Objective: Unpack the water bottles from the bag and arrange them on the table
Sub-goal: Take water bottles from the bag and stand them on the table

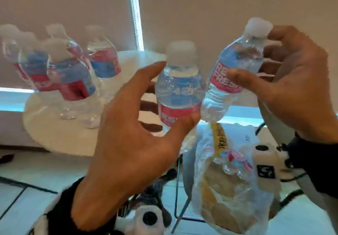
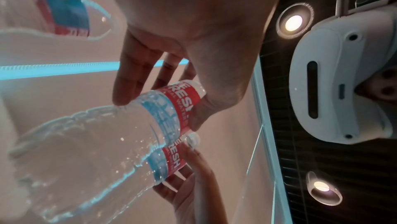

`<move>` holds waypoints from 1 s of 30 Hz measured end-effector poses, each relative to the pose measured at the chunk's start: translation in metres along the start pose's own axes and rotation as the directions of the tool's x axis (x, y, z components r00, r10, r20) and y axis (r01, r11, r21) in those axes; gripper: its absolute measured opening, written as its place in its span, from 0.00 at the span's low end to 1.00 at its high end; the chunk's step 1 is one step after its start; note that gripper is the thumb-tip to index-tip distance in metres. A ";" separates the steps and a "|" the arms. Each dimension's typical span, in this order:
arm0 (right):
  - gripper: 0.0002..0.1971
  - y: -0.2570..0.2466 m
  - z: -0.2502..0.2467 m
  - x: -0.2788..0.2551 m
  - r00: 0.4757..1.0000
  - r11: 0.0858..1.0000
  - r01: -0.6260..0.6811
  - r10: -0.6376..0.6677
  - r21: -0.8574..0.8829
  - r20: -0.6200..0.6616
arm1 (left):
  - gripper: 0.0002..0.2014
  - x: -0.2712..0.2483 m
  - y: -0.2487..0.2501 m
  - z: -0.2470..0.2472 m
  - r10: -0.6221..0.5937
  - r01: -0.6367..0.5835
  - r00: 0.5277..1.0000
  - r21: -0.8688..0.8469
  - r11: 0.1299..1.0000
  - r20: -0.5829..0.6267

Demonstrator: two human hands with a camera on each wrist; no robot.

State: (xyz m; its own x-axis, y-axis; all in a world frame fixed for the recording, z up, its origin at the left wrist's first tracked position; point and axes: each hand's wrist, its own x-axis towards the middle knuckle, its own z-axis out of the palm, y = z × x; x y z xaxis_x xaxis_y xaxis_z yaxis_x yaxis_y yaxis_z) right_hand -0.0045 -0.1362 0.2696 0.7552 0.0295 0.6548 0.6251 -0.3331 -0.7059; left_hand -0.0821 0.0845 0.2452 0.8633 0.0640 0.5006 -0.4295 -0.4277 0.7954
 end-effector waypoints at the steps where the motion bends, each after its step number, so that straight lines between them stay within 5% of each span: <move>1: 0.29 -0.001 0.011 0.010 1.000 1.000 0.013 -0.013 0.003 0.018 | 0.35 0.004 -0.001 -0.010 -0.002 0.002 0.999 0.020 1.000 -0.033; 14: 0.28 0.008 0.139 0.067 0.964 0.994 0.042 -0.014 -0.099 0.267 | 0.34 0.030 -0.059 -0.050 0.040 0.034 0.974 0.320 0.947 -0.221; 30: 0.30 0.022 0.172 0.085 0.963 0.987 -0.002 0.045 -0.161 0.264 | 0.41 0.030 -0.073 -0.046 0.011 0.063 0.972 0.304 0.951 -0.235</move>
State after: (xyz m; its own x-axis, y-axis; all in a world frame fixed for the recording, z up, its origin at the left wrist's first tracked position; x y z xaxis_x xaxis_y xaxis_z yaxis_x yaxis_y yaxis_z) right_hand 0.1080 0.0209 0.2633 0.8077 0.2624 0.5280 0.5839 -0.4802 -0.6545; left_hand -0.0366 0.1591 0.2175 0.7722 0.2696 0.5754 -0.2735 -0.6763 0.6840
